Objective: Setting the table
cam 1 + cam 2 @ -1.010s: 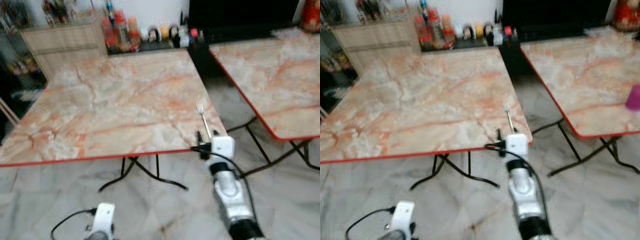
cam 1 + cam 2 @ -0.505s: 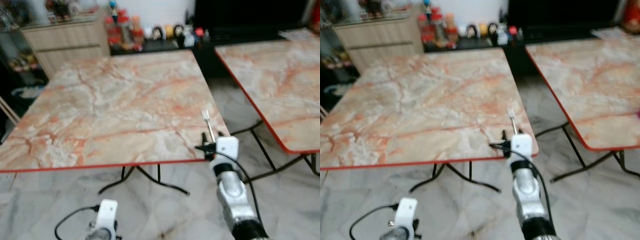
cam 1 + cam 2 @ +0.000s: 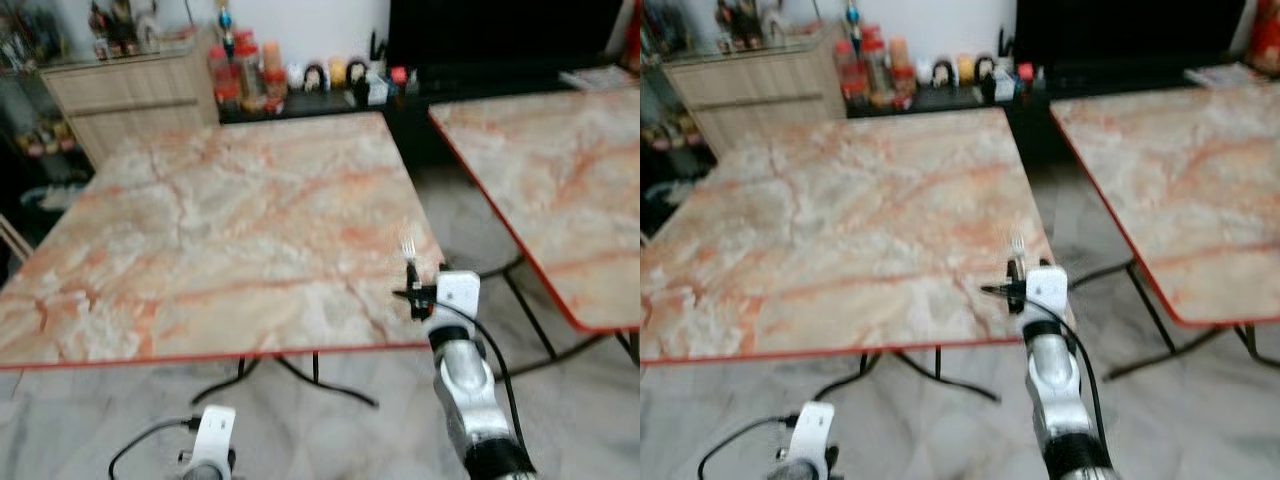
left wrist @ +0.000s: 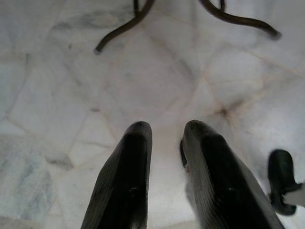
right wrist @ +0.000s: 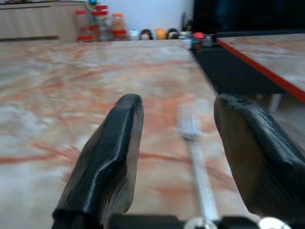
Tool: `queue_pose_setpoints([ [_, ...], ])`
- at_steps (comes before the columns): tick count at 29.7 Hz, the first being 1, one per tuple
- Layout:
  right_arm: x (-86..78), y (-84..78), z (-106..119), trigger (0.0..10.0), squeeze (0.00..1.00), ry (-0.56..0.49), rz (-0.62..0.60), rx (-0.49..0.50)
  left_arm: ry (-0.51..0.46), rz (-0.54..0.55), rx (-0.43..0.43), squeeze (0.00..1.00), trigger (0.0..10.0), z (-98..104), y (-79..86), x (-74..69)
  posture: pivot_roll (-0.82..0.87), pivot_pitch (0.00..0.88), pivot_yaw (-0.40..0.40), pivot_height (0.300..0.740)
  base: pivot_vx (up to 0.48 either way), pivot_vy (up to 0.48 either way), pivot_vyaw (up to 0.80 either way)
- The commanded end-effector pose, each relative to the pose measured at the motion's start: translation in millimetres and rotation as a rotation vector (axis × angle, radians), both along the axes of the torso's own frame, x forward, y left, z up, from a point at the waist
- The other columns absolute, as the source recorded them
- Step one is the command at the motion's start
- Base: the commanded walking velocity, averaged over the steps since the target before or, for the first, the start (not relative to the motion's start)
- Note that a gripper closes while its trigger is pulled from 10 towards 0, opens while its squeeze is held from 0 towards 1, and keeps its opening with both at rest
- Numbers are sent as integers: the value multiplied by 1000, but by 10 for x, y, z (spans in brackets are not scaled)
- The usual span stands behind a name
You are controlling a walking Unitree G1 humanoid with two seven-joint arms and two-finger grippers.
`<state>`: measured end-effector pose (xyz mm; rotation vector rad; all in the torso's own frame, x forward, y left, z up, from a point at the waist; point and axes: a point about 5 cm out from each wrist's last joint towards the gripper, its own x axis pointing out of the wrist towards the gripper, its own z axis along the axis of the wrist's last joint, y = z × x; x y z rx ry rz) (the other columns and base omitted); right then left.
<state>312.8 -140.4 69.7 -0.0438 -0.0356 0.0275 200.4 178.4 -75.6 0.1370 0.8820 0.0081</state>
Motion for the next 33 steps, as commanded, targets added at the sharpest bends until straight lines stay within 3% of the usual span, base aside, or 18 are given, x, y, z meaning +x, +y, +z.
queue_pose_setpoints([
  [1, 18, 69, 22, 10000, 0, -3, 19, 6, -2, 10, 13, 0, 10000, 12, 56, 12, -57, 0, 47, 740, 277, 0, 0],
  [15, 15, 72, 37, 10000, 0, -10, 17, 6, 4, 7, 15, 0, 10000, 8, 56, 8, -58, 0, 51, 740, 277, 0, 0],
  [24, -71, 71, 3, 10000, 0, -11, 18, 4, 11, 1, 21, 0, 10000, -1, 62, -9, -62, 0, 50, 740, 272, 0, 0],
  [33, -113, 122, 8, 10000, 0, -24, 33, -6, 23, -2, 34, 0, 10000, -16, 76, -39, -64, 0, 49, 740, 0, 0, 0],
])
